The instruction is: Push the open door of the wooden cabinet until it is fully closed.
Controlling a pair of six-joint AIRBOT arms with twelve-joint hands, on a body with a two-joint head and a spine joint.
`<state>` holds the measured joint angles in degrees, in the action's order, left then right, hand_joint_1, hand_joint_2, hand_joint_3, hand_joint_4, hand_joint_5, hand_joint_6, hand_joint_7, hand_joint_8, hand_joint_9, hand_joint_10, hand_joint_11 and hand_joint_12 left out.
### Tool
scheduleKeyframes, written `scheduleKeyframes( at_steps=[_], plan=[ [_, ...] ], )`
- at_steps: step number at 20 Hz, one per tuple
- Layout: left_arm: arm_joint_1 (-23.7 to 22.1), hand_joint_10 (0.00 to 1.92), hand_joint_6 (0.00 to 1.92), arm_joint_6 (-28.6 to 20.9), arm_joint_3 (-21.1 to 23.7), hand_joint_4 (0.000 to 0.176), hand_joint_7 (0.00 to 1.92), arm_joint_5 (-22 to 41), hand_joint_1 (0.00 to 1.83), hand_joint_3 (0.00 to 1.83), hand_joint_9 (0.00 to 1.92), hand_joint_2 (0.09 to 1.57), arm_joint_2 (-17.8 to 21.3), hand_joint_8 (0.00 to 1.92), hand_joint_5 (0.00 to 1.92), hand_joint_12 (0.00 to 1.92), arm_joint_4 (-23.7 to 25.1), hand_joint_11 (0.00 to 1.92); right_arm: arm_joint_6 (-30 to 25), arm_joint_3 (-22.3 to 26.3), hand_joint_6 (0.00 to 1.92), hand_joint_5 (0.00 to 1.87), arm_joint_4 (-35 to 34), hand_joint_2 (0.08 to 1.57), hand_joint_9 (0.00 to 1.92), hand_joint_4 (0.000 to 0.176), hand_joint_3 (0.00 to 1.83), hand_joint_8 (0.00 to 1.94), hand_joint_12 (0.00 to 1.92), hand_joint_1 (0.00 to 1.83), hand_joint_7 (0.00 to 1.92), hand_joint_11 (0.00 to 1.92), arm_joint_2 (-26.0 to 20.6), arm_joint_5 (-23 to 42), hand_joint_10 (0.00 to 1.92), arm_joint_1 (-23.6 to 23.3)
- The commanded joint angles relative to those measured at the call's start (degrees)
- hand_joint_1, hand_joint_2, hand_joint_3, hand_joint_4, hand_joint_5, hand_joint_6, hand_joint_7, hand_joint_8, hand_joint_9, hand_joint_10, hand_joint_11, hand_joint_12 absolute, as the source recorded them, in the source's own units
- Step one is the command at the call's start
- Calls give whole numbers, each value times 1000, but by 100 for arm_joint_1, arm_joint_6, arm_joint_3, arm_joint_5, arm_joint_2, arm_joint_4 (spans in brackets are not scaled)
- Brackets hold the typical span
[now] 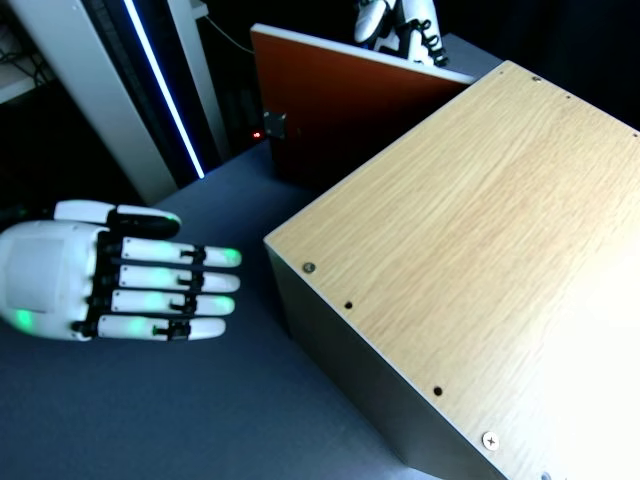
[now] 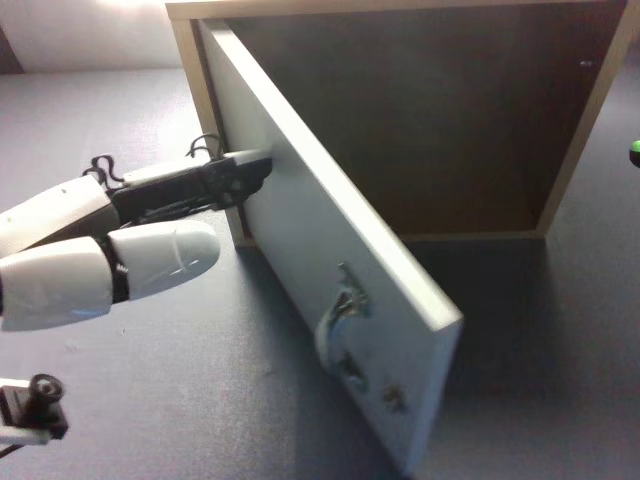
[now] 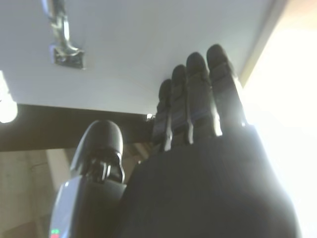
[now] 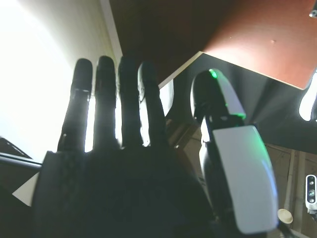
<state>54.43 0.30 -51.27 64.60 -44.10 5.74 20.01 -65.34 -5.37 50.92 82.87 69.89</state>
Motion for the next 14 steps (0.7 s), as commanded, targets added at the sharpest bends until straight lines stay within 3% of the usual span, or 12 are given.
scheduleKeyframes(
  at_steps=[1, 11, 14],
  plan=[
    [-139, 2, 0, -30, -50, 5, 185, 580, 0, 4, 184, 1484, -61, 0, 108, 5, 20, 83, -61, -31, 2, 381, -157, 1359, 317, 0, 0, 2, 607, 509, 377, 6, 8, 706, 2, -47],
    [-536, 11, 8, -30, -344, 0, 228, 326, 0, 10, 220, 1512, -599, 10, 146, 38, 140, 153, -67, -49, 0, 381, -156, 1353, 319, 0, 0, 1, 605, 520, 377, 14, 9, 707, 2, -47],
    [-690, 0, 0, -30, -508, 0, 174, 181, 0, 9, 150, 1521, -811, 0, 109, 12, 99, 96, -67, -56, 0, 381, -157, 1345, 311, 0, 0, 0, 537, 503, 374, 28, 9, 708, 0, -47]
  ],
)
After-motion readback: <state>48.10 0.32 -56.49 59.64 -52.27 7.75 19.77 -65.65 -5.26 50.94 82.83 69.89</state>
